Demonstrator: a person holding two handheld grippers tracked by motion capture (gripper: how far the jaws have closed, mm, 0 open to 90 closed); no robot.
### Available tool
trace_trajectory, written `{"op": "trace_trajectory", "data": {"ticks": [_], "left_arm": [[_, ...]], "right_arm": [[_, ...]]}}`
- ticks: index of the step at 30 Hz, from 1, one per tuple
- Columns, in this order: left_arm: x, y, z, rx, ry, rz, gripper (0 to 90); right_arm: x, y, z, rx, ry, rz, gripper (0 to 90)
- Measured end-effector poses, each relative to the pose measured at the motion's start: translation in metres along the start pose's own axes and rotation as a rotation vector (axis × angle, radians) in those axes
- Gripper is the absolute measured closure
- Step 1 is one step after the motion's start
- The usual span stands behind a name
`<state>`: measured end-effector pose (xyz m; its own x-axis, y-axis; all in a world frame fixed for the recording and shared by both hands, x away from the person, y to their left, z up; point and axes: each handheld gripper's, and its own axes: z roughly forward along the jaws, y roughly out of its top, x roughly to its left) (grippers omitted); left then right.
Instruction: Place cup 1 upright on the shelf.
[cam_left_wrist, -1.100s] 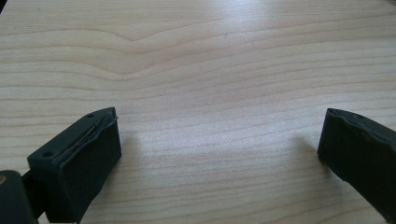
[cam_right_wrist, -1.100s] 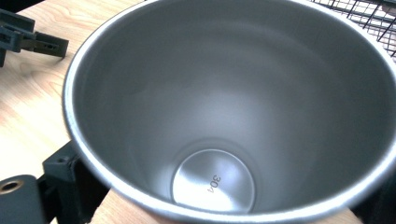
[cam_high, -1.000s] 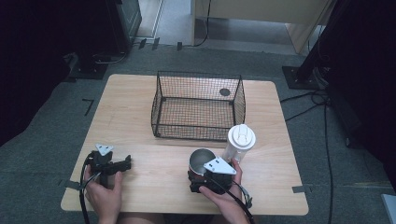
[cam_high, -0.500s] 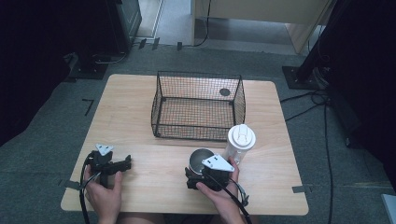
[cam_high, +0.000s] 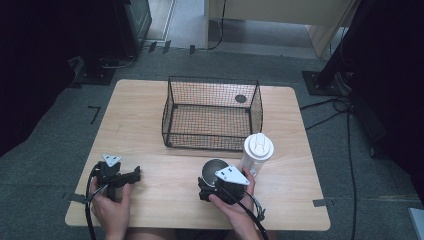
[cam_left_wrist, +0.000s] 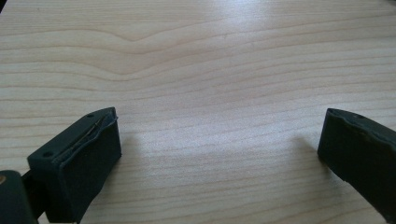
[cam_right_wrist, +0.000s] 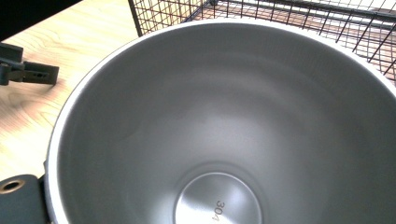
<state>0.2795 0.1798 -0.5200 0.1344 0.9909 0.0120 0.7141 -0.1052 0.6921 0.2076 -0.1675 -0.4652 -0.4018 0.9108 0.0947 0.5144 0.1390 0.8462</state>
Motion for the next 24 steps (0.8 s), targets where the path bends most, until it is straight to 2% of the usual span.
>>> {"op": "trace_trajectory", "data": {"ticks": [12, 13, 24], "left_arm": [[0.0000, 0.0000, 0.0000, 0.000, 0.000, 0.000, 0.0], [0.0000, 0.0000, 0.0000, 0.000, 0.000, 0.000, 0.0], [0.0000, 0.0000, 0.0000, -0.001, 0.000, 0.000, 0.0]], "right_arm": [[0.0019, 0.0007, -0.0060, 0.004, 0.003, -0.015, 2.8], [0.0023, 0.0007, -0.0073, -0.008, -0.014, -0.022, 6.0], [0.0066, 0.0026, -0.0078, -0.022, -0.041, -0.035, 6.8]]}}
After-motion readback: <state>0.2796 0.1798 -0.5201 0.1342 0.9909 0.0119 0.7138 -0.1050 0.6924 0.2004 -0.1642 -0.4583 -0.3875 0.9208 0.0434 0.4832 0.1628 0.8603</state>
